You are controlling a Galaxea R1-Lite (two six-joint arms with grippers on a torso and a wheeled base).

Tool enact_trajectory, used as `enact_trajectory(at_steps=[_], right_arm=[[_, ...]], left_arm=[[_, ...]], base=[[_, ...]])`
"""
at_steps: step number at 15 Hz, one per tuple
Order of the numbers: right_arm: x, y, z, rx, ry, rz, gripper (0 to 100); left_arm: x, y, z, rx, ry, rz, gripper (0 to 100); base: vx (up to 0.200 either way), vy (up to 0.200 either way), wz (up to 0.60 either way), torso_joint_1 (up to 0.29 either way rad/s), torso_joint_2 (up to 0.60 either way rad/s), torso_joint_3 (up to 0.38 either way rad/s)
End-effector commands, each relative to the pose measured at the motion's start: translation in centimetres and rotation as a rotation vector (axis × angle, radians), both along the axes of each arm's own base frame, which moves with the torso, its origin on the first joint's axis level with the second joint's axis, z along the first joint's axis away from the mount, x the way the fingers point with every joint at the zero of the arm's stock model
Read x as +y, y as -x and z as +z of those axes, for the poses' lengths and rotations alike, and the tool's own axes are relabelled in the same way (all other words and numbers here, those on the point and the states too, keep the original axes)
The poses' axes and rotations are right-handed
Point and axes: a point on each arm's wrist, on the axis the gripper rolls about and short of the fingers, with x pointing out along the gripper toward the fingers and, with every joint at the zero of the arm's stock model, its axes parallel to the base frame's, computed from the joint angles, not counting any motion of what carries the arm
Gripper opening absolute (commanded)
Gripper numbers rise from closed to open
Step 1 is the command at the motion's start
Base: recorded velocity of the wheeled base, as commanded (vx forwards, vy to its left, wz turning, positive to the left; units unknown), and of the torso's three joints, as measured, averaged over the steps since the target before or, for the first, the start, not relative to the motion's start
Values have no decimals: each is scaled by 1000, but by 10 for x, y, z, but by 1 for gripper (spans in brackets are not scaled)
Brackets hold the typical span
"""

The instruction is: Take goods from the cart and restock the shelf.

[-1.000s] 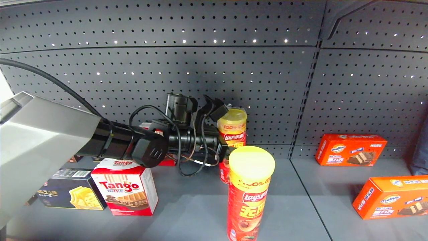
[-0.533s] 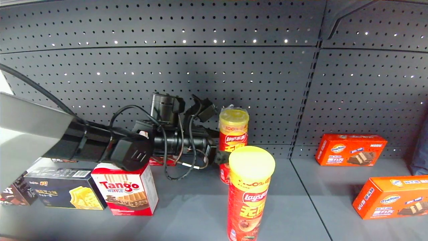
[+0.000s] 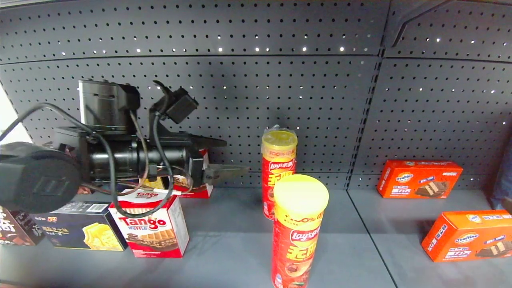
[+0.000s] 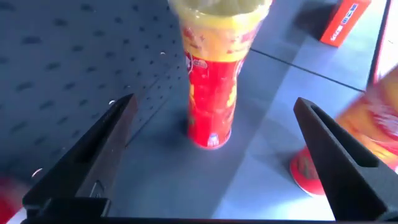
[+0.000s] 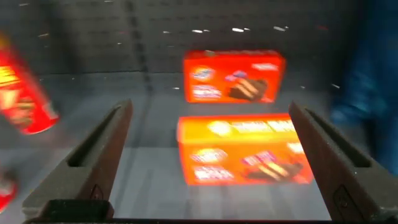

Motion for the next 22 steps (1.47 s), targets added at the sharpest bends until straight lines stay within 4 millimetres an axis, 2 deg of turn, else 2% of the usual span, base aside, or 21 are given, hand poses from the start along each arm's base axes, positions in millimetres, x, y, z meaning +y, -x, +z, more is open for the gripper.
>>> enact_trajectory(at_steps=[1,2,3,4,6,10,14,22], right_arm=[[40,-45,5,112,50,196,100],[48,-50,3,127,58,228,100],[65,-60,-1,167,84,289,100],[70,-62,-3,183,95,303,100],[91,-76,-22,276,158,321,100],[115,-94,-39,353,206,359,100],[141,-95,-44,367,237,438,100],[155,-90,-46,364,247,497,100]], left_arm=[[20,34,30,-73,22,34,100],[23,37,32,-73,22,38,100],[27,46,38,-73,21,46,100],[28,49,40,-74,21,46,100],[36,58,47,-91,22,77,100],[49,63,46,-102,4,182,100],[56,61,46,-107,5,216,100],[56,60,45,-105,4,215,100]], base=[[0,0,0,0,0,0],[0,0,0,0,0,0],[0,0,0,0,0,0],[0,0,0,0,0,0],[0,0,0,0,0,0],[0,0,0,0,0,0],[0,0,0,0,0,0],[0,0,0,0,0,0]])
